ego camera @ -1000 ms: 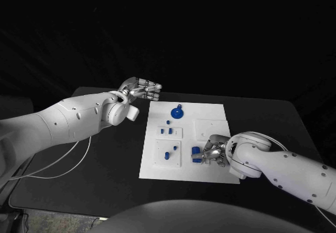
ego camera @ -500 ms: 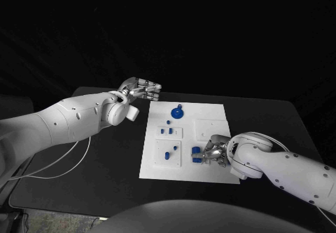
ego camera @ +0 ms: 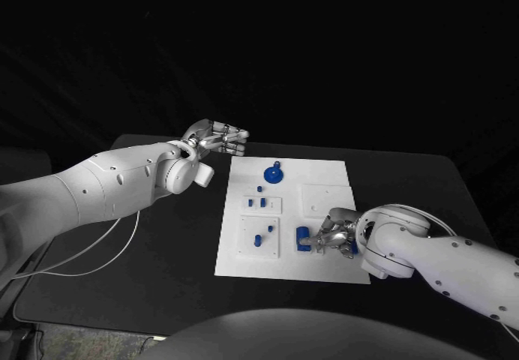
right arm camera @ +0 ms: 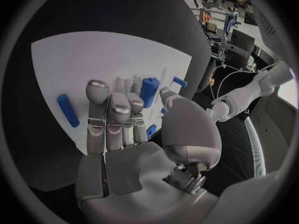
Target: Assemble the parts on the task board
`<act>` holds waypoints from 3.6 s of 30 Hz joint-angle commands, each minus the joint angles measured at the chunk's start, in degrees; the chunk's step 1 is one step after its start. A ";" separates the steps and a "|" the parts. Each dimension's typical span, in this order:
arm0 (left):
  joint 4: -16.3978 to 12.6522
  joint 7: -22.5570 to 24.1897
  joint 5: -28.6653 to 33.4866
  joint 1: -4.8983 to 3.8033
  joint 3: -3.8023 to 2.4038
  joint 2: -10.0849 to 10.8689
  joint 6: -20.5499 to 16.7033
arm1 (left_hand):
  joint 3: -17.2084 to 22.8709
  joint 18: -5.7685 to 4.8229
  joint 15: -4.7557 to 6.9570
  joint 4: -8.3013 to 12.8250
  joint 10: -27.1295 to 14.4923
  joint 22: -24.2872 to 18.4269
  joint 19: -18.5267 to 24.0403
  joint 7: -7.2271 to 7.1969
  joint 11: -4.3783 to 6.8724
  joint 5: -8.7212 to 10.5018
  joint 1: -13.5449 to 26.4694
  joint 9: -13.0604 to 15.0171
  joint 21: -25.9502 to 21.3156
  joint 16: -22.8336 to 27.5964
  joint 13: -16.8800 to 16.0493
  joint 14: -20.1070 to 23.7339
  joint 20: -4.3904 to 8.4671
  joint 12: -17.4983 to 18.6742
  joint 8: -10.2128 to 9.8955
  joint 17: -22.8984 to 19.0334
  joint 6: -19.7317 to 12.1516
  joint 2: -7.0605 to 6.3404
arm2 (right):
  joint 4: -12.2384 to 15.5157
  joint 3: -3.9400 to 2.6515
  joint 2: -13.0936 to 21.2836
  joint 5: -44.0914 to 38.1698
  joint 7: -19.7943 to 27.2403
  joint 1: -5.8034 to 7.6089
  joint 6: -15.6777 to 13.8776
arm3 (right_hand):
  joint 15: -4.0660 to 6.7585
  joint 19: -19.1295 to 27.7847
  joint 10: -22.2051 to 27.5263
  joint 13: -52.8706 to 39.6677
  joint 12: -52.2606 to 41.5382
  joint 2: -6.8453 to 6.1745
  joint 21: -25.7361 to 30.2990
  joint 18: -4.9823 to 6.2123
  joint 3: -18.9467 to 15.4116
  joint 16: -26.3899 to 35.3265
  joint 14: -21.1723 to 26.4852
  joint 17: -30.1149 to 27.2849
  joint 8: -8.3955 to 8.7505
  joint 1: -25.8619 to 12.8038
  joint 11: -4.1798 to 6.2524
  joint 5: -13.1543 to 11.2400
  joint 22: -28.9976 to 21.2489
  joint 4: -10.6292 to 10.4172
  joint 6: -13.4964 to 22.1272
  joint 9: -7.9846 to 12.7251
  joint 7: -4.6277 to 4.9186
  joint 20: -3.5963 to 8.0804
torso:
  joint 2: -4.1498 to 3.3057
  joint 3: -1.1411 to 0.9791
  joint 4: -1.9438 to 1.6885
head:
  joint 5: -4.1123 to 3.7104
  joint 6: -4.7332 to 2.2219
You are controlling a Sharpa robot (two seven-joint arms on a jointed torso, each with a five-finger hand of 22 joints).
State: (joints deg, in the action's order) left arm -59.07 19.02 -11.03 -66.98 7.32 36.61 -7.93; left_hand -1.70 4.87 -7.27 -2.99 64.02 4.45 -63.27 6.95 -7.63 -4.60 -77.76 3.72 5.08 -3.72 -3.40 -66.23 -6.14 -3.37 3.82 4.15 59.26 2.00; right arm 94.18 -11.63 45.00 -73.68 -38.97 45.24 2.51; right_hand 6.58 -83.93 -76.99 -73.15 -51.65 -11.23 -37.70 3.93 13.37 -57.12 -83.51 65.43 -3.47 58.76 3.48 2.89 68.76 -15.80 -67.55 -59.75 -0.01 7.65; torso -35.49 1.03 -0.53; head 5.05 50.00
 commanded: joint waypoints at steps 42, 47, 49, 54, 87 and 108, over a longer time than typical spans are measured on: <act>-0.10 -0.23 -0.23 -0.01 0.01 0.16 1.10 | 0.04 0.34 0.08 -0.52 -0.45 -0.09 -0.02 0.48 -0.04 -0.16 0.66 -0.05 -0.30 0.18 -0.02 0.43 -0.42 -0.05 -0.22 0.09 0.03 0.06 | -0.75 -0.26 -0.99 -0.56 -0.27 -0.47 0.61 | 0.16 -2.94 -0.24 0.63 -0.97 4.78 -0.38 -0.34 11.19 -0.36 -0.14 -1.24 -0.24 -1.87 0.48 5.95 -0.19 15.45 -0.17 0.37 -0.58 0.33 | 0.01 0.04 -0.06 | 0.26 0.00; -0.12 -0.28 -0.23 -0.01 0.02 0.17 1.19 | 0.04 0.34 0.08 -0.52 -0.45 -0.09 -0.02 0.48 -0.04 -0.16 0.66 -0.05 -0.30 0.18 -0.02 0.43 -0.42 -0.05 -0.22 0.09 0.03 0.06 | -0.86 -0.26 -0.95 -0.50 -0.04 -0.49 1.31 | 0.16 -2.94 -0.25 0.63 -1.03 4.81 -0.43 -0.34 11.57 -0.41 -0.12 -1.27 -0.25 -2.24 0.49 5.80 -0.20 15.38 -0.17 0.29 -0.58 0.33 | -0.02 0.03 -0.08 | 0.32 0.00; -0.13 -0.32 -0.24 -0.01 0.02 0.20 1.21 | 0.04 0.34 0.08 -0.52 -0.45 -0.09 -0.02 0.48 -0.04 -0.16 0.66 -0.05 -0.30 0.18 -0.02 0.43 -0.42 -0.05 -0.22 0.09 0.03 0.06 | -0.90 -0.26 -0.88 -0.24 0.08 -0.49 2.05 | 0.15 -2.92 -0.22 0.65 -0.99 4.45 -0.34 -0.34 11.51 -0.36 -0.09 -1.31 -0.26 -2.25 0.48 5.76 -0.24 15.51 -0.22 0.27 -0.58 0.33 | -0.01 0.02 -0.05 | 0.32 0.00; -0.11 -0.36 -0.24 -0.01 0.03 0.25 1.26 | 0.04 0.34 0.08 -0.52 -0.45 -0.09 -0.02 0.48 -0.04 -0.16 0.66 -0.05 -0.30 0.18 -0.02 0.43 -0.42 -0.05 -0.22 0.09 0.03 0.06 | -0.79 -0.26 -0.56 0.45 0.54 -0.50 3.35 | 0.12 -2.89 -0.10 0.72 -0.88 3.39 -0.23 -0.34 9.15 -0.38 -0.07 -1.34 -0.23 -0.93 0.42 6.90 -0.29 15.81 -0.40 0.51 -0.52 0.30 | 0.00 -0.01 0.00 | 0.30 0.00; 0.35 0.58 -0.25 0.21 0.16 0.15 0.65 | -0.36 0.29 0.03 -1.68 -0.36 -0.12 0.12 0.55 -0.06 1.36 2.05 -0.04 -0.40 0.18 -0.03 0.56 -0.49 -0.06 -0.21 0.08 0.13 -0.09 | -4.97 -6.01 8.11 0.24 3.39 -0.54 6.14 | 0.16 -2.97 -0.80 -0.98 -2.20 0.38 -1.70 -0.44 5.59 -0.79 -0.28 -0.11 -0.34 1.54 0.31 -0.11 0.35 6.34 -0.61 -2.62 -0.25 0.45 | 0.07 -0.01 0.05 | -2.55 0.00; 0.16 0.48 -0.25 0.28 0.19 0.42 0.42 | -0.18 0.21 -0.05 -1.88 -0.57 -0.15 0.39 0.31 -0.14 1.35 2.24 -0.04 -0.53 0.19 -0.03 0.79 -0.57 -0.06 -0.21 0.06 -0.19 -0.34 | -6.77 -5.39 7.66 -3.10 2.78 -3.72 7.71 | 0.08 -2.94 -0.75 -1.12 -1.94 0.34 -1.56 -0.51 8.70 -0.82 -0.27 -0.10 -0.23 -0.30 0.31 -0.12 0.63 8.64 -0.36 -3.53 -0.33 0.38 | -0.03 0.04 -0.08 | -2.66 0.00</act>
State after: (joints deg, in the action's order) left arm -58.73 18.76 -11.19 -66.71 7.54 37.06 -7.50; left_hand -2.01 4.87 -7.27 -4.56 63.82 4.38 -63.07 7.16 -7.84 -3.31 -75.98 3.72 4.86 -3.73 -3.40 -65.81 -6.35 -3.37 3.82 4.17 59.47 1.97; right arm 87.50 -17.17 52.84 -75.41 -35.97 41.81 9.10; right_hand 6.58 -83.93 -77.41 -74.29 -53.66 -10.92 -39.27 3.93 21.89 -57.90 -83.51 65.40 -3.65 58.84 3.90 2.89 69.36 -7.08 -67.94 -63.40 -0.18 7.65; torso -35.54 1.00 -0.59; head 2.33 50.00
